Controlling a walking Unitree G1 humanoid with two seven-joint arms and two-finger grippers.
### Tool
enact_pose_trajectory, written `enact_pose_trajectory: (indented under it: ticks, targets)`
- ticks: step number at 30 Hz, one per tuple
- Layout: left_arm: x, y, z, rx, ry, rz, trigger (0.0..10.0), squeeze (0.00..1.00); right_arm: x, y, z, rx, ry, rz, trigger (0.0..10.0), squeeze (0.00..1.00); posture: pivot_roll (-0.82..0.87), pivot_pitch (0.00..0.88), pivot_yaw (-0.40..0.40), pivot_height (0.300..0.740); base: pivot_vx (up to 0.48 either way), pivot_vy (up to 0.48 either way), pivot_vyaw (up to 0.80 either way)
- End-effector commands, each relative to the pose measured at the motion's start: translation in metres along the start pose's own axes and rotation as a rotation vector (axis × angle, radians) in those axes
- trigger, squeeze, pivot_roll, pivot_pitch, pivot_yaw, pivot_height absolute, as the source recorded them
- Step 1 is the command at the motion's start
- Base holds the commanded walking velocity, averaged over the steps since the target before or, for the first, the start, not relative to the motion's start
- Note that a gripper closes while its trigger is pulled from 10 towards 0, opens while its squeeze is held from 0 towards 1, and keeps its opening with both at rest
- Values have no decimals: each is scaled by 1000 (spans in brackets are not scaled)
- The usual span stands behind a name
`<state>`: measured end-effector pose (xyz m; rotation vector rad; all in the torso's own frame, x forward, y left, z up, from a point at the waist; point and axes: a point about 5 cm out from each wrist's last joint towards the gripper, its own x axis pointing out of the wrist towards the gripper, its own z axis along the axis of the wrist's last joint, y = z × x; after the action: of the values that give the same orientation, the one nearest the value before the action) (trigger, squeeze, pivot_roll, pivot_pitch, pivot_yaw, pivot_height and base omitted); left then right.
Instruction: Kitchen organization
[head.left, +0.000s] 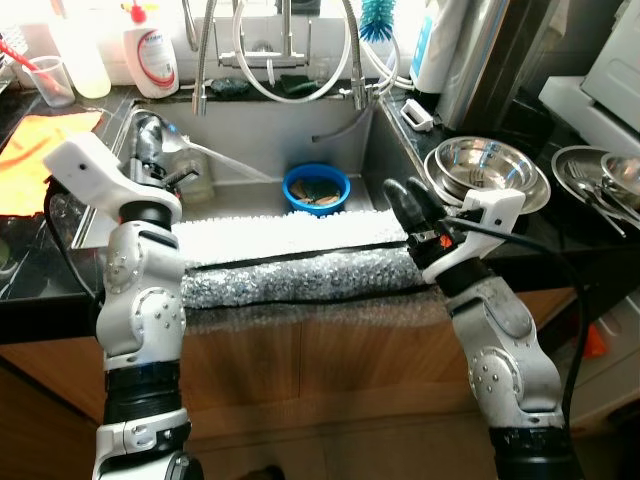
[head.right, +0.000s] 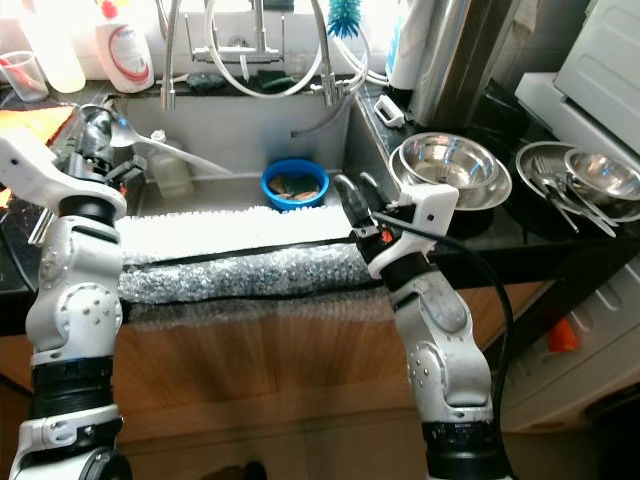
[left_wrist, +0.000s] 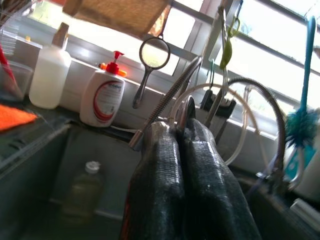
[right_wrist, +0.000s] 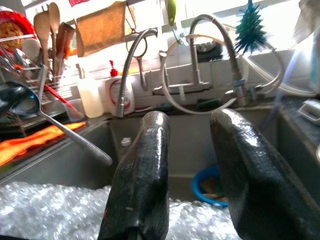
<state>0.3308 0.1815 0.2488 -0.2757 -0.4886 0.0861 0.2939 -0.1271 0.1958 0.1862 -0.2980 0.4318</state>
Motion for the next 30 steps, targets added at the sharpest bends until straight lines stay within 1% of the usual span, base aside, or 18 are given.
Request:
enact_pose_trajectory:
  ticks: [1, 3, 6, 7, 8, 12, 13, 17, 22, 25, 28, 30]
  targets:
    - [2, -9, -5, 144, -12, -55, 10000, 0, -4, 3, 2, -58, -15, -23, 10000, 0, -38, 43, -24, 740, 0, 0, 0]
    - [2, -13, -10, 230, -7, -93, 10000, 0, -9, 3, -3, -72, 0, -44, 10000, 0, -38, 38, -20, 740, 0, 0, 0]
    - [1, -16, -19, 293, 18, -124, 10000, 0, -16, 3, -10, -77, 19, -73, 10000, 0, -35, 33, -14, 740, 0, 0, 0]
    - [2, -14, -28, 352, 50, -132, 10000, 0, -20, 4, -13, -86, 20, -97, 10000, 0, -35, 32, -14, 740, 0, 0, 0]
    - [2, -14, -29, 361, 52, -132, 10000, 0, -21, 4, -13, -89, 19, -100, 10000, 0, -33, 32, -12, 740, 0, 0, 0]
    - [2, -14, -41, 407, 115, -151, 10000, 0, -22, 8, -14, -92, 16, -96, 10000, 0, -29, 26, -9, 740, 0, 0, 0]
    - [3, -14, -47, 403, 154, -145, 10000, 0, -23, 9, -16, -91, 18, -101, 10000, 0, -27, 22, -8, 740, 0, 0, 0]
    - [5, -15, -51, 371, 197, -126, 10000, 0, -24, 8, -17, -76, 15, -118, 10000, 0, -24, 16, -5, 740, 0, 0, 0]
    - [7, -19, -57, 378, 242, -152, 10000, 0, -24, 8, -17, -70, 13, -125, 10000, 0, -30, 17, -2, 740, 0, 0, 0]
    - [6, -20, -59, 381, 254, -154, 10000, 0, -25, 7, -17, -71, 15, -129, 10000, 0, -27, 19, -3, 740, 0, 0, 0]
    - [6, -20, -62, 373, 285, -156, 10000, 0, -25, 5, -18, -70, 22, -141, 10000, 0, -28, 31, -4, 740, 0, 0, 0]
    - [6, -20, -62, 373, 285, -156, 10000, 0, -25, 5, -18, -70, 22, -141, 10000, 0, -28, 31, -4, 740, 0, 0, 0]
